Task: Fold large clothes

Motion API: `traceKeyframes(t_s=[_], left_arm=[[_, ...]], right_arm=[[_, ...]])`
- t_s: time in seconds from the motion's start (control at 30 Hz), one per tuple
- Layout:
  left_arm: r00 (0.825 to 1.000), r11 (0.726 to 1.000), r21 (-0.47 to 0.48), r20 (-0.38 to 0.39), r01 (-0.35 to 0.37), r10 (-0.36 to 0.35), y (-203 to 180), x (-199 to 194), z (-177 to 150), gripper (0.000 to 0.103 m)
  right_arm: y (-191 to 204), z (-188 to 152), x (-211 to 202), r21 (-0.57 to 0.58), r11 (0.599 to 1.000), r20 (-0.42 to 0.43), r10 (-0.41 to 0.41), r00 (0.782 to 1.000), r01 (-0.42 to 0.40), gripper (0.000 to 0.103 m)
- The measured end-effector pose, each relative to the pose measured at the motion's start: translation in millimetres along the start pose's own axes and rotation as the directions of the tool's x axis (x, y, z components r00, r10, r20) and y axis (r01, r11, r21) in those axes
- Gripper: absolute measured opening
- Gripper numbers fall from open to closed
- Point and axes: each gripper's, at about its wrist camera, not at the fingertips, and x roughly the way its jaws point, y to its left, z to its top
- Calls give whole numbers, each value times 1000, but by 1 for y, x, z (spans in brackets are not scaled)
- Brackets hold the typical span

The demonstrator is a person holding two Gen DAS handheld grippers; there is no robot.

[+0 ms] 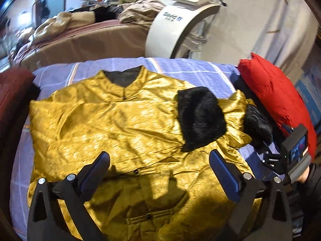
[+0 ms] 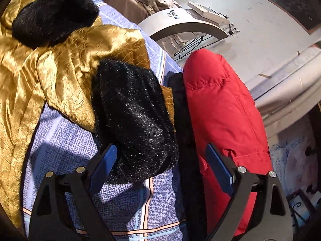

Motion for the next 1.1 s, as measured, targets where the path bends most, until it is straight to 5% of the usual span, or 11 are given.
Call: traceKeyframes(t_s=[0.13, 0.23, 0.27, 0.5, 0.57, 0.7, 0.77, 0.9, 1.03, 1.1], left_arm=[[996, 993, -96, -49, -75, 70, 31, 2, -7, 97], [993, 986, -126, -66, -106, 99, 40, 0, -12, 97], [992, 985, -128, -66, -117, 109, 42, 0, -12, 97], [988, 985, -82, -60, -149, 145, 32, -4, -12, 97], [987, 986, -66, -62, -153, 149, 29, -3, -12, 97], [986, 986, -57, -67, -156, 152, 29, -1, -13, 97], [986, 985, -66, -69, -157, 153, 31, -1, -14, 97], [986, 983, -97, -62, -158, 152, 40, -4, -15, 97], [988, 979, -133, -57, -151, 145, 52, -7, -18, 97], [989, 979, -148, -55, -143, 136, 58, -8, -20, 97]], right_arm=[[18, -2, 16, -66, 997, -1, -39, 999, 39, 87], [17, -1, 28, -52, 998, -33, 30, 999, -31, 53], [16, -1, 32, -39, 997, -50, 60, 997, -62, 49], [16, 4, 41, -67, 995, -63, 74, 995, -78, 47], [6, 3, 42, -9, 991, -72, 135, 988, -136, 25], [-31, 7, 42, 203, 943, -85, 284, 955, -263, 14], [-59, 9, 42, 349, 870, -56, 391, 919, -349, 12], [-122, 13, 30, 583, 643, 106, 545, 832, -496, 11], [-190, 17, 2, 695, 401, 319, 572, 756, -597, 10], [-221, 17, -13, 720, 319, 397, 539, 743, -616, 10]])
